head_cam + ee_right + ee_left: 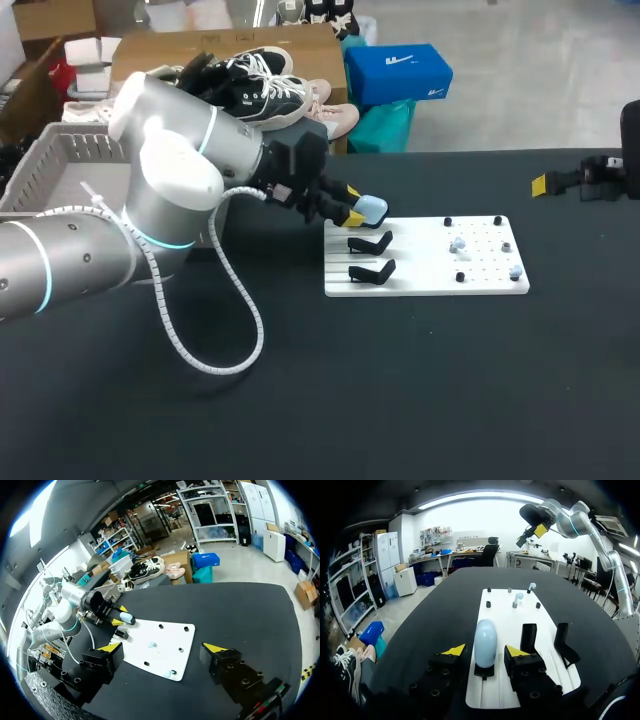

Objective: Pick up each earbud case from the left stands, insert the matching earbuds, close the lid, and place the case in the box.

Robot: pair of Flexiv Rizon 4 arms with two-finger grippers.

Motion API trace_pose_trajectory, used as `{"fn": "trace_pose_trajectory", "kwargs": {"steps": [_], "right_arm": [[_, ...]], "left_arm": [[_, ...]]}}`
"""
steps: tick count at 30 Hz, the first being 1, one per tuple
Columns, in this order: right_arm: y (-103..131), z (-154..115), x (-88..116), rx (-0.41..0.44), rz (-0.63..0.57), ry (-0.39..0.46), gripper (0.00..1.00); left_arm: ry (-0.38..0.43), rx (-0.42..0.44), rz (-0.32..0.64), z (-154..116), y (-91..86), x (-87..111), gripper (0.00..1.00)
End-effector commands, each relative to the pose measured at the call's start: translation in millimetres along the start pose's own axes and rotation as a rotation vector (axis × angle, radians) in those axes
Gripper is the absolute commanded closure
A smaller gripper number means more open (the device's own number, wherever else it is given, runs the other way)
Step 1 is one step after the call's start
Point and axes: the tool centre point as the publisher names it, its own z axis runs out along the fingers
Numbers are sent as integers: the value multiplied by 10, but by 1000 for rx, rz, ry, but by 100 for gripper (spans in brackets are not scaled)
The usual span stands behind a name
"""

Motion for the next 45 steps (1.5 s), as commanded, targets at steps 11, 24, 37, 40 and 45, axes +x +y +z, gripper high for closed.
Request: {"fn": "trace_pose_trajectory", "kwargs": {"steps": [11, 24, 37, 40, 45], "right_arm": [[-13, 11, -4, -4, -1, 0, 0], [-13, 11, -4, -4, -1, 0, 0], [-13, 11, -4, -4, -1, 0, 0], [-13, 11, -4, -4, -1, 0, 0], [-13, 11, -4, -4, -1, 0, 0]], "left_arm": [[1, 6, 14, 63, 21, 6, 53], [-3, -17, 12, 75, 71, 22, 78], [-64, -1, 8, -137, -32, -91, 100], [-97, -1, 6, -222, -102, -179, 100], [-156, -12, 9, -379, -267, -371, 100]]}}
